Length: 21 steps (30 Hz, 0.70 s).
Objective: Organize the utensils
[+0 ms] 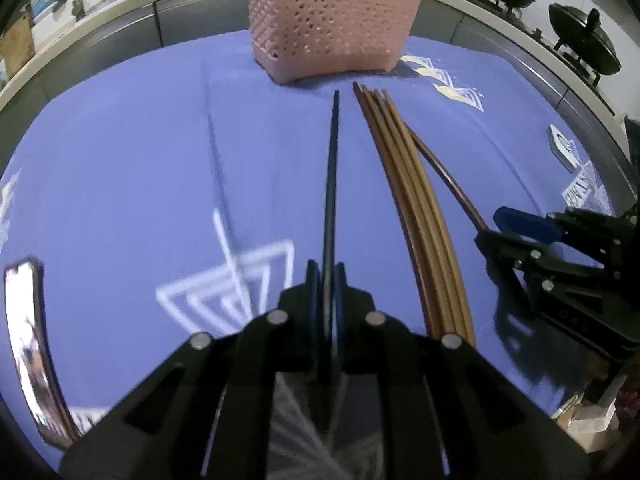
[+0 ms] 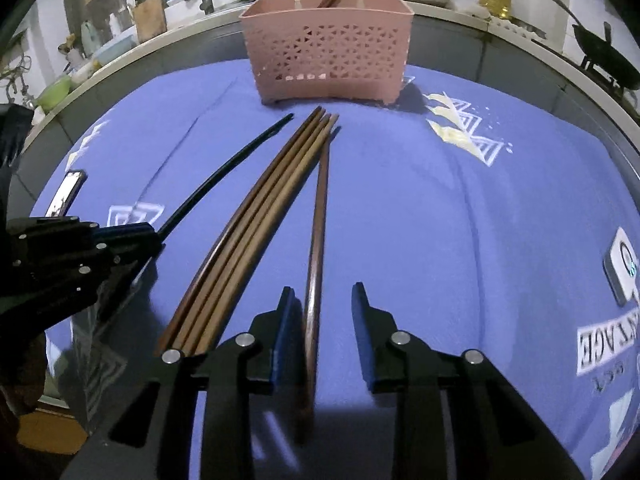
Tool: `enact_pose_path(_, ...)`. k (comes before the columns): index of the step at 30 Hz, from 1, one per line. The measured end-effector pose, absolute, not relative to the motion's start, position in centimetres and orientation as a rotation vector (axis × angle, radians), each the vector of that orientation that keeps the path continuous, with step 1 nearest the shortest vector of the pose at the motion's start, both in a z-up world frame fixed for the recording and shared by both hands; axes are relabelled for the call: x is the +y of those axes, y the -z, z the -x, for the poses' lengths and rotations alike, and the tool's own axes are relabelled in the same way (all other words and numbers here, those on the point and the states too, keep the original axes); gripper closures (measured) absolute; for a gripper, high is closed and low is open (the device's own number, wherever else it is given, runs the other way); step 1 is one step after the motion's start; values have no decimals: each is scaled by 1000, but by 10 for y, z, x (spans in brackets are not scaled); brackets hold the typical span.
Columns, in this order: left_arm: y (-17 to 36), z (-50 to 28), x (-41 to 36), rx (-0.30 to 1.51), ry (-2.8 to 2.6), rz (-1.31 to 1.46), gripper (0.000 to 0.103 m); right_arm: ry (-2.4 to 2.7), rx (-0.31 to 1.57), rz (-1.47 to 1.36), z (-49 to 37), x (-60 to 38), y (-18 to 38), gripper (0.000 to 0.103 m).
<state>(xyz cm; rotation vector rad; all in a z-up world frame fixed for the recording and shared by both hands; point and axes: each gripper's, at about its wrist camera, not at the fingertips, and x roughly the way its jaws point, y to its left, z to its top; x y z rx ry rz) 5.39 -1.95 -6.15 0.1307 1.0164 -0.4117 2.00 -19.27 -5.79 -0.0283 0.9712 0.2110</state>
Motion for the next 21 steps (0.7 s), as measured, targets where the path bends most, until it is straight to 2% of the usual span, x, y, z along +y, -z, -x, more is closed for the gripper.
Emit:
enact_pose_path(11,57,-132,-63,987,405,-234,95,-246,991,79,-104,-185,50,73)
enact_pose_path(12,57,-135,-65,982,409,-235,95,-259,981,100,-109,-181,49,80)
enact_pose_path(13,57,-139,-66,977,415,-238,96,-275,981,99,-113,-181,49,94)
enact_pose_path(16,56,-147,-70,990,425,-228,98,-269,993,39,-119,-189,47,97)
enact_pose_path(21,26,-124,-47,919,454,-121,99,-263,858,-102,-90,-224,9,98)
